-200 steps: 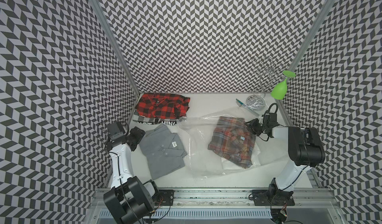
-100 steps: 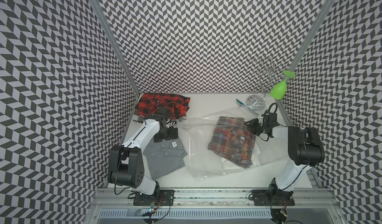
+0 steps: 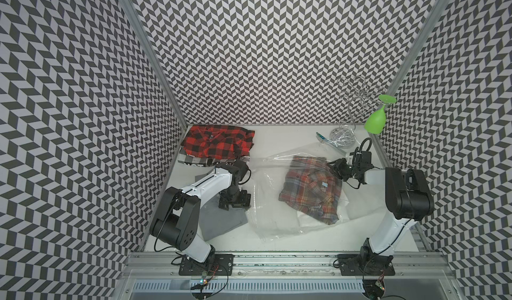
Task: Take the shirt out of the vacuum bag
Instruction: Move the shirt at the center of the board.
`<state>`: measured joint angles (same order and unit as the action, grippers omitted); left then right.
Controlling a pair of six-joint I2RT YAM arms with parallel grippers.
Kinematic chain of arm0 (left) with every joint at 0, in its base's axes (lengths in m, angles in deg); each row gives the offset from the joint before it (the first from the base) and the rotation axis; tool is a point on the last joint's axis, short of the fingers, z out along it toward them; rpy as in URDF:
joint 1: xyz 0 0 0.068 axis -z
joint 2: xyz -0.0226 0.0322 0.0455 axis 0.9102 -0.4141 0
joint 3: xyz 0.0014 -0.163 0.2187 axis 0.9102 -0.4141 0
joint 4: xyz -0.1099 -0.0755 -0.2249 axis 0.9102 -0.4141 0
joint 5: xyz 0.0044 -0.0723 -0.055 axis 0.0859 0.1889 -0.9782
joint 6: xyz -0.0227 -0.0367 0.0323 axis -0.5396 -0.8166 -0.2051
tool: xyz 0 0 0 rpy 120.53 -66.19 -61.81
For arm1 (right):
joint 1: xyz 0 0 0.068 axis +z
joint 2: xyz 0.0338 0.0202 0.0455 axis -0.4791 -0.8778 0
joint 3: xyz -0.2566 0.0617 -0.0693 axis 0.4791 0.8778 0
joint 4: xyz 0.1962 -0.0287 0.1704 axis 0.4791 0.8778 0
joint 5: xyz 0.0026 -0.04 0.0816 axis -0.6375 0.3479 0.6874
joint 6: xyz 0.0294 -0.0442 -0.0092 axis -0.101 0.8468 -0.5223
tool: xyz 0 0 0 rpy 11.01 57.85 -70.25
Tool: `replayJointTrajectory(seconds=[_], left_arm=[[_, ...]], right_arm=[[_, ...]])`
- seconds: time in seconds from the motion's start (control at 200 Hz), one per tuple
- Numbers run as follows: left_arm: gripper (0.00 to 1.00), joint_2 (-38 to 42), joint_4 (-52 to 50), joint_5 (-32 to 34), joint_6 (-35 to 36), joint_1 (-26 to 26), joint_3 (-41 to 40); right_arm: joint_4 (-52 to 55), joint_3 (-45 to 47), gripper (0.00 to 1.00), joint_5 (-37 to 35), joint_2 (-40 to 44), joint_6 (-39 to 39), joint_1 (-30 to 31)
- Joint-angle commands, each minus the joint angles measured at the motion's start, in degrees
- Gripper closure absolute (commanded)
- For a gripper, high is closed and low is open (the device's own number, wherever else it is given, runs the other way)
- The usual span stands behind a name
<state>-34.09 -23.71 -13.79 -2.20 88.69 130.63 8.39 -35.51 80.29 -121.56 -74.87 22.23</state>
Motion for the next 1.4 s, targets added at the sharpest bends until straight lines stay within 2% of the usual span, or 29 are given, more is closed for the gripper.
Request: replayJointTrajectory(seconds=[0.0,0.24,0.436,0.556,0.736,0.806,0.916,1.091,1.261,1.392], left_arm=[[0.17,-0.4,3.0,1.5,-1.2,-1.2,-0.2],[0.31,-2.1,11.6,-2.7,-0.5,-11.6,-2.1],[0.34,-2.5,15.4,-5.8,0.9,-20.2,-1.8],[0.33,-2.5,17.0,-7.0,1.0,-24.3,-2.6],[0.35,2.1,22.1,-14.6,-0.3,-35.0,-8.6],[0.36,2.8,23.3,-16.6,-0.6,-37.0,-9.7],[0.33,4.2,25.0,-19.0,-2.8,-36.6,-9.6],[0.18,9.8,17.9,-14.2,-3.1,-29.8,-2.5],[0.12,16.1,7.4,-3.4,-4.4,-20.6,-0.1],[0.1,17.0,1.7,6.4,-8.9,-10.1,-1.2]], right_arm=[[5.3,1.4,0.6,-3.7,-3.7,0.2,-0.1],[4.9,2.3,0.6,-3.3,-2.9,0.3,-0.9],[4.1,3.3,0.6,-3.3,-2.5,-0.1,-1.1],[3.6,3.8,0.6,-3.2,-2.6,-0.2,-1.3],[3.0,3.9,0.6,-2.9,-2.5,-0.4,-1.6],[2.8,4.0,0.6,-2.9,-2.6,-0.6,-1.7],[2.3,3.8,0.6,-2.6,-2.9,-0.7,-1.9],[2.0,3.5,0.59,-2.3,-3.3,-0.6,-2.0],[1.4,4.0,0.59,-1.9,-3.4,-0.5,-2.0],[1.3,3.8,0.59,-1.3,-3.8,-0.3,-2.0]])
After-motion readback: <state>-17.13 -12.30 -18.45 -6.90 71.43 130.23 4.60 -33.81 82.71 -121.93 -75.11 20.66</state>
